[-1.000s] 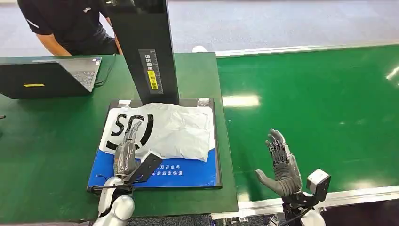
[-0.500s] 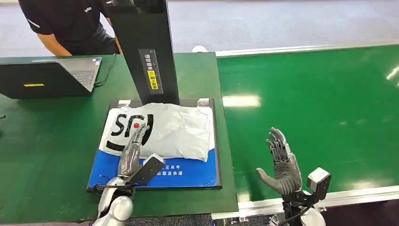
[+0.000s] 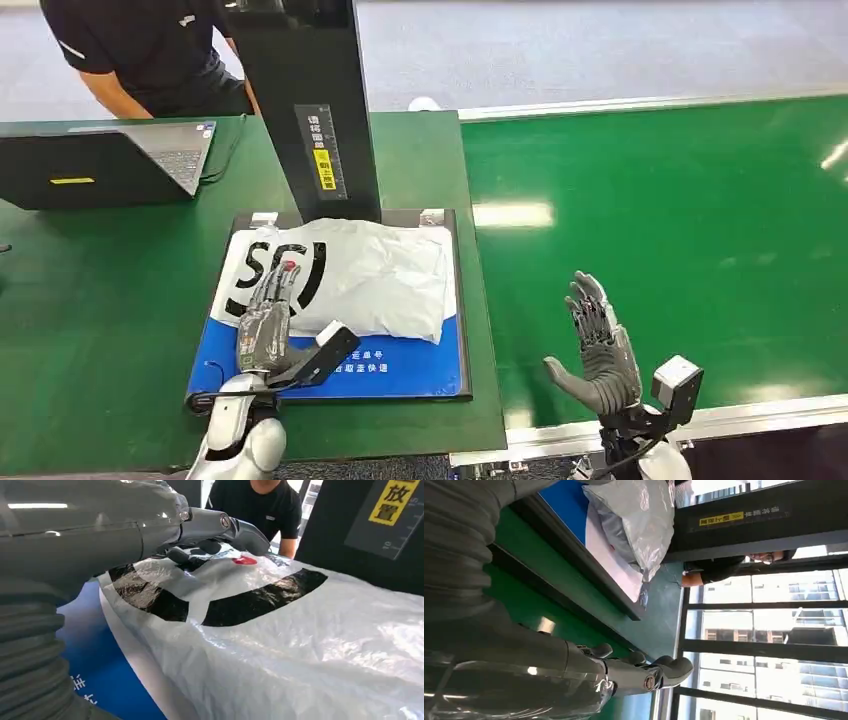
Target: Moved the parcel from conveyor to table for the left to box.
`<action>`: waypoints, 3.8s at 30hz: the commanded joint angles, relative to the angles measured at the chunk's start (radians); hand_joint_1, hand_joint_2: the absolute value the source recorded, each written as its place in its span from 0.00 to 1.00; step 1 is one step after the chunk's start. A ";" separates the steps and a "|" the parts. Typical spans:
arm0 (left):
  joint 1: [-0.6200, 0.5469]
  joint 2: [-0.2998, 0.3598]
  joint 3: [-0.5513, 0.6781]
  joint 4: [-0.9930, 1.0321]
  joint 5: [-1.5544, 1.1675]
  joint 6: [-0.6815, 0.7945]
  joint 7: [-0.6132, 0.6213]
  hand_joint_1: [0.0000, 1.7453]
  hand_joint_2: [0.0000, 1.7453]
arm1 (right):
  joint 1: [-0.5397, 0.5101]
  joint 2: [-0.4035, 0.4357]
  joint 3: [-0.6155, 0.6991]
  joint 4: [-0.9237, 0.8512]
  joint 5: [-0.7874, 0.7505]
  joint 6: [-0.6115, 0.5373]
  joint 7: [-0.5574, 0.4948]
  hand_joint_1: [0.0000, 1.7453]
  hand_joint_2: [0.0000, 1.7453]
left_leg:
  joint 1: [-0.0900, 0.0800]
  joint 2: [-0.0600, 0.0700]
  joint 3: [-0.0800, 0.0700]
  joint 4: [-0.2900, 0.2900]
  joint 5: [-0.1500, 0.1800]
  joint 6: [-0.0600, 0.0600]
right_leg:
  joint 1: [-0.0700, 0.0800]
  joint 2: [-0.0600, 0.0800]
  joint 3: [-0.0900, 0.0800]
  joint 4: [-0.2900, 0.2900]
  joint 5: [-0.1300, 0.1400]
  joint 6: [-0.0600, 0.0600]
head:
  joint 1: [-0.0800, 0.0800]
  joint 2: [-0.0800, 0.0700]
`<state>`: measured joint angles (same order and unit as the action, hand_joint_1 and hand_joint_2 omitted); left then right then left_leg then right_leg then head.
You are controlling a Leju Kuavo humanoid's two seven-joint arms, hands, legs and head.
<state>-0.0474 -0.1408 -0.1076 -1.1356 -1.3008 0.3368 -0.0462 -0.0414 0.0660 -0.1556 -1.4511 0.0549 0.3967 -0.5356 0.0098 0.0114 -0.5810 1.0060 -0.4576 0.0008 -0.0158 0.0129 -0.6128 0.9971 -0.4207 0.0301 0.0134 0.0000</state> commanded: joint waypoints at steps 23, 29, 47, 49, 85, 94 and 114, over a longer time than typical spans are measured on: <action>-0.059 0.009 0.036 0.185 -0.104 -0.167 0.051 0.00 1.00 | -0.023 0.025 -0.019 0.034 0.006 0.005 0.004 0.00 1.00 | -0.001 0.000 0.007 -0.003 0.001 -0.001 | -0.001 0.000 0.005 -0.001 0.001 -0.002 | 0.000 0.000; -0.061 0.005 0.044 0.181 -0.085 -0.152 0.034 0.94 1.00 | -0.001 0.027 -0.020 0.009 0.004 0.006 0.003 0.00 1.00 | -0.001 0.000 0.009 -0.003 0.001 0.000 | 0.000 0.000 0.009 -0.001 0.000 -0.001 | 0.000 0.000; -0.046 0.010 0.061 0.153 -0.017 -0.111 -0.011 1.00 1.00 | -0.009 0.027 -0.019 0.021 0.004 0.005 0.003 0.00 1.00 | -0.001 0.001 0.011 -0.002 0.000 0.000 | -0.001 0.000 0.010 -0.001 0.000 -0.001 | 0.000 0.000; -0.044 0.011 0.073 0.138 -0.013 -0.071 -0.009 1.00 1.00 | -0.005 0.028 -0.020 0.018 0.003 0.006 0.003 0.00 1.00 | -0.001 0.001 0.011 -0.003 -0.001 0.000 | -0.001 0.000 0.010 -0.001 0.000 -0.001 | 0.000 0.000; -0.304 0.378 0.792 0.411 -0.211 0.173 0.249 1.00 1.00 | -0.023 0.033 -0.045 0.010 0.005 0.017 0.004 0.00 1.00 | 0.001 0.003 0.005 -0.002 0.000 -0.002 | 0.001 0.003 0.003 0.001 0.000 -0.003 | 0.000 0.000; -0.295 0.368 0.816 0.482 -0.230 0.190 0.265 0.00 1.00 | -0.028 0.035 -0.039 0.014 0.008 0.018 0.010 0.00 1.00 | 0.000 0.000 0.005 -0.003 0.000 -0.002 | 0.001 -0.001 0.004 0.000 -0.001 -0.003 | 0.000 0.000; -0.240 0.251 0.652 0.248 0.188 -0.257 -0.251 0.00 0.00 | -0.053 0.022 -0.036 0.075 0.012 0.018 -0.001 0.00 1.00 | 0.001 -0.003 0.004 -0.002 0.001 -0.001 | 0.001 -0.003 0.004 0.000 -0.001 -0.002 | 0.000 0.000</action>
<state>-0.3183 0.1992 0.6802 -0.7473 -1.3397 0.4226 -0.0375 -0.0629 0.0809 -0.1759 -1.4565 0.0656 0.4139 -0.5299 0.0108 0.0121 -0.5785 1.0055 -0.4577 -0.0007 -0.0150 0.0137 -0.6114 0.9978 -0.4215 0.0287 0.0134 0.0000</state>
